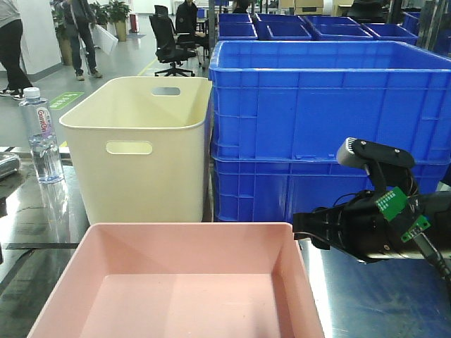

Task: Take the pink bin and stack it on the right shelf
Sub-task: 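Open both grippers and release the pink bin walls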

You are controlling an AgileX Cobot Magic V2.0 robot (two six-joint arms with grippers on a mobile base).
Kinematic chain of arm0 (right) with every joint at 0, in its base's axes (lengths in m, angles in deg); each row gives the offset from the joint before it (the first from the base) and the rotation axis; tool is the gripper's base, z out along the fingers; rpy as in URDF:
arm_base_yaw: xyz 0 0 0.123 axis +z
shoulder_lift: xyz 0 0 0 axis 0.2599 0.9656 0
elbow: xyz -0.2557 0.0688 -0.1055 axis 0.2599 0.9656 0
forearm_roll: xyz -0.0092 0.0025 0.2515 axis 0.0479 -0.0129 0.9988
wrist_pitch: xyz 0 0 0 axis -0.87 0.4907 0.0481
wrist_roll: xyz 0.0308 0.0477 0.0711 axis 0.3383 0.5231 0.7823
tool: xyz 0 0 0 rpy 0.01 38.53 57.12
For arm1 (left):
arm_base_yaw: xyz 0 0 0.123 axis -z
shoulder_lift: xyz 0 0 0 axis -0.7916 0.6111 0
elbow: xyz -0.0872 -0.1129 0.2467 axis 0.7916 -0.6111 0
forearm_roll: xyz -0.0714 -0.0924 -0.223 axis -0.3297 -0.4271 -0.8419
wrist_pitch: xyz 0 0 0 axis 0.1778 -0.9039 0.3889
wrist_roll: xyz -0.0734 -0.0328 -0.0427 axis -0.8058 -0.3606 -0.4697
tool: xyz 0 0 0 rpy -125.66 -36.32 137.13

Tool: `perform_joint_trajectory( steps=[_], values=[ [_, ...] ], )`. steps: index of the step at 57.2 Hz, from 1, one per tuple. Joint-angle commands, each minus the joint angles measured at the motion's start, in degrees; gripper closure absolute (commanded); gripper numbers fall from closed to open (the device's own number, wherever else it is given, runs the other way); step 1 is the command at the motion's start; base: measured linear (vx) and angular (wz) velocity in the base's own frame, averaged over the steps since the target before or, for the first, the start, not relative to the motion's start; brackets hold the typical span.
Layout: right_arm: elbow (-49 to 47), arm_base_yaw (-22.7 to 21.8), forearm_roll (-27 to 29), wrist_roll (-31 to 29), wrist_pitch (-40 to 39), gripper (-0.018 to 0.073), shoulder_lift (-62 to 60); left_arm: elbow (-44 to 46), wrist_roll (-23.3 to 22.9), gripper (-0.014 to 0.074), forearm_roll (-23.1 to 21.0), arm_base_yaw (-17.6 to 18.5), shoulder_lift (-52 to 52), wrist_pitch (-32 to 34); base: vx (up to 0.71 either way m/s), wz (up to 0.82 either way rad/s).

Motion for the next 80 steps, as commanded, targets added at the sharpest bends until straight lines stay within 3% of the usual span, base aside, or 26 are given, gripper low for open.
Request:
perform_joint_trajectory(
  steps=[1,18,30,40,52,57,80],
  values=[
    [-1.65,-0.49,-0.03,-0.58,-3.93,0.0144,-2.09,1.57,0.01,0.0606,0.02,0.29,-0.65,4.98,0.00,0.00],
    [-1.65,-0.49,-0.03,-0.58,-3.93,0.0150,-2.09,-1.23,0.01,0.0602,1.56,0.19,-4.36,5.38,0.00,0.00],
    [-1.65,-0.49,-0.03,-0.58,-3.93,0.0150,-2.09,-19.74,-0.26,0.0602,1.46,-4.42,-20.53,12.95,0.00,0.00],
    [-1.65,-0.49,-0.03,-0.58,-3.93,0.0150,-2.09,-35.38,-0.50,0.0602,0.97,-9.69,-35.63,12.97,0.00,0.00],
    [-1.65,-0.49,-0.03,-0.58,-3.93,0.0150,-2.09,-47.23,-0.50,0.0601,0.97,-14.62,-50.62,13.89,0.00,0.00],
    [-1.65,-0.49,0.07,-0.58,-3.53,0.0150,-2.11,-50.52,-0.58,0.0601,0.97,-15.01,-49.20,17.51,0.00,0.00],
    [-1.65,-0.49,0.01,-0.58,-3.49,0.0150,-1.95,-50.13,-0.58,0.0601,1.02,-15.04,-49.32,15.52,0.00,0.00]
  ],
)
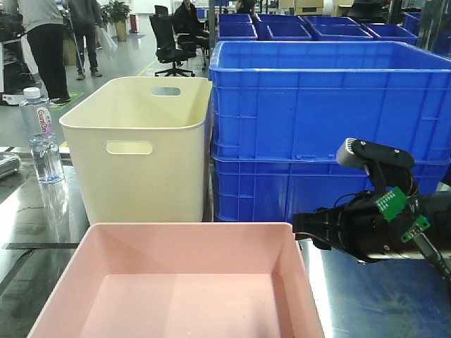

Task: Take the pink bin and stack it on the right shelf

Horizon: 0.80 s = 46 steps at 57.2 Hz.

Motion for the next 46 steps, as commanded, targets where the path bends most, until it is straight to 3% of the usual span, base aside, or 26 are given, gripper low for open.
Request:
perform_joint_trajectory(
  steps=[1,21,30,46],
  values=[
    [-1.65,-0.49,0.01,-0.52,-3.60,0.0150,-1.93,-0.77,-0.42,0.0601,-0.31,-0.05,-0.37,5.11,0.00,0.00],
    [-1.65,-0.49,-0.07,-0.52,-3.60,0.0150,-1.93,-0.77,-0.42,0.0601,-0.31,-0.05,-0.37,5.11,0.00,0.00],
    [-1.59,-0.58,-6.27,-0.62,-4.16,0.0169,-1.93,-0.77,-0.42,0.0601,-0.31,-0.05,-0.37,5.11,0.00,0.00],
    [-1.59,-0.58,-6.60,-0.63,-3.98,0.0199,-9.33,-0.77,-0.42,0.0601,-0.31,-0.05,-0.37,5.11,0.00,0.00]
  ],
)
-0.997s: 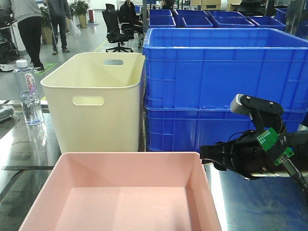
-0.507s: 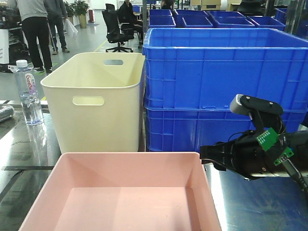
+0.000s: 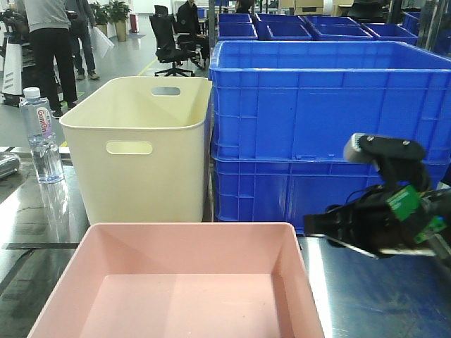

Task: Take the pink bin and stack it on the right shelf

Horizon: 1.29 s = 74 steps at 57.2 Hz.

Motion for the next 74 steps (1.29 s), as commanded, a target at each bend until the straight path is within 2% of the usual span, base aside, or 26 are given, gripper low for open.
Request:
perform_joint_trajectory(
  steps=[1,8,14,22,24,33,39,56,59,63,74],
  values=[
    [-1.76,-0.37,-0.95,-0.53,-3.91,0.0204,-6.43,-0.77,-0.36,0.0601,-0.31,-0.05,-0.37,5.11,0.00,0.00],
    [0.35,-0.37,-4.09,-0.60,-2.56,0.0262,-13.54,-0.77,-0.36,0.0601,-0.31,-0.05,-0.37,5.11,0.00,0.00],
    [7.35,-0.37,-6.16,-0.67,-4.63,0.0365,-20.88,-0.77,-0.36,0.0601,-0.31,-0.05,-0.37,5.11,0.00,0.00],
    [20.63,-0.71,-8.04,-3.72,-13.14,0.0552,-32.86,-0.77,-0.36,0.0601,-0.31,-0.05,-0.37,5.11,0.00,0.00],
    [24.00,-1.61,-7.80,-4.88,-16.08,0.0575,-35.55,-0.77,-0.36,0.0601,-0.31,-0.05,-0.37,5.11,0.00,0.00],
    [40.57,-10.31,-6.05,-9.25,-31.58,0.0572,-47.95,-0.77,-0.36,0.0601,-0.31,-0.05,-0.37,5.11,0.00,0.00],
    [49.70,-14.69,-6.05,-9.54,-35.26,0.0571,-56.70,-0.77,-0.36,0.0601,-0.31,-0.05,-0.37,5.11,0.00,0.00],
    [68.74,-19.74,-6.66,-9.60,-35.40,0.0571,-76.98,-0.77,-0.36,0.0601,-0.31,-0.05,-0.37,5.11,0.00,0.00],
    [68.15,-19.74,-7.41,-9.43,-29.50,0.0571,-76.49,-0.77,-0.36,0.0601,-0.30,-0.05,-0.47,5.11,0.00,0.00],
    [68.34,-19.74,-9.20,-9.38,-26.26,0.0571,-76.78,-0.77,-0.36,0.0601,-0.30,-0.05,-0.35,5.11,0.00,0.00],
    [68.34,-19.69,-10.48,-8.86,-25.89,0.0571,-76.65,-0.77,-0.36,0.0601,-0.30,-0.05,-0.34,5.11,0.00,0.00]
  ],
)
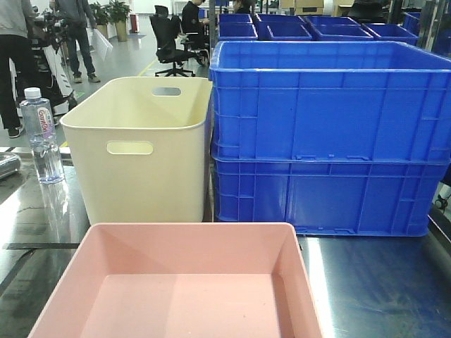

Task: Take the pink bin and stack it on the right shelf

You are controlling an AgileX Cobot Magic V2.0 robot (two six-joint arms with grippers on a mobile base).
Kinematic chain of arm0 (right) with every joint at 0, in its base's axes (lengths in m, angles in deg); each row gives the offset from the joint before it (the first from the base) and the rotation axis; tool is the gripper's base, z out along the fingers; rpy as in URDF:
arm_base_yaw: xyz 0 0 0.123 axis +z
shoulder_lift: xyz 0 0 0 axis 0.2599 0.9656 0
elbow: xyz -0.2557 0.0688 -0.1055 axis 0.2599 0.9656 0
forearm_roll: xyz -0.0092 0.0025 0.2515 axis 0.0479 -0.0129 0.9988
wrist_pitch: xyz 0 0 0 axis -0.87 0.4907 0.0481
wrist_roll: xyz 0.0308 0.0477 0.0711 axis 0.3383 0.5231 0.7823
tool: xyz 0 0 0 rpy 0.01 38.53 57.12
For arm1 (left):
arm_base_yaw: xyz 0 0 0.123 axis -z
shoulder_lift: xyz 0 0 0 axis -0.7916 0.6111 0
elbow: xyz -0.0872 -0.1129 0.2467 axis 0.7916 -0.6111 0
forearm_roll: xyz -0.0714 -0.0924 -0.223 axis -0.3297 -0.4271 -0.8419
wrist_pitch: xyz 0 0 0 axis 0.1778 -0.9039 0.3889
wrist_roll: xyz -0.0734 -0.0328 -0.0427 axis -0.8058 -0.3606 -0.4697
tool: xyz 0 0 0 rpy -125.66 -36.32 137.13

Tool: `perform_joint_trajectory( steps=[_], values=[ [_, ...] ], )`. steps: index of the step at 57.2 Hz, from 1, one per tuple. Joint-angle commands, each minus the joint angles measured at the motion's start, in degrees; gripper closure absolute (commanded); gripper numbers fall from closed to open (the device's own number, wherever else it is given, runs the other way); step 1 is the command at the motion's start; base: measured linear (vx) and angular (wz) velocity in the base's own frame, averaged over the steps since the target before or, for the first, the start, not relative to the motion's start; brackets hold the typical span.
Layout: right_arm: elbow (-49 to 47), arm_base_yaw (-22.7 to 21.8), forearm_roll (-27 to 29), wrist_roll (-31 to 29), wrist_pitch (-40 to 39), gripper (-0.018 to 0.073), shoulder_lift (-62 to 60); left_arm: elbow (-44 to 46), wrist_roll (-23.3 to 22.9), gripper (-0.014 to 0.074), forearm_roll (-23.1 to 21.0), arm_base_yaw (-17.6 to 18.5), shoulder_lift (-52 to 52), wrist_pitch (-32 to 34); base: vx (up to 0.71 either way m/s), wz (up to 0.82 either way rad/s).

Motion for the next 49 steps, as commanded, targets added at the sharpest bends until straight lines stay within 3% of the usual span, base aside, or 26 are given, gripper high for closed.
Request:
perform_joint_trajectory(
  steps=[1,49],
  values=[
    [-0.01,-0.35,-0.73,0.09,-4.57,0.0571,-0.80,-0.77,-0.36,0.0601,-0.30,-0.05,-0.34,5.15,0.00,0.00],
    [-0.01,-0.35,-0.73,0.03,-4.57,0.0571,-0.81,-0.77,-0.36,0.0601,-0.30,-0.05,-0.34,5.15,0.00,0.00]
  ],
)
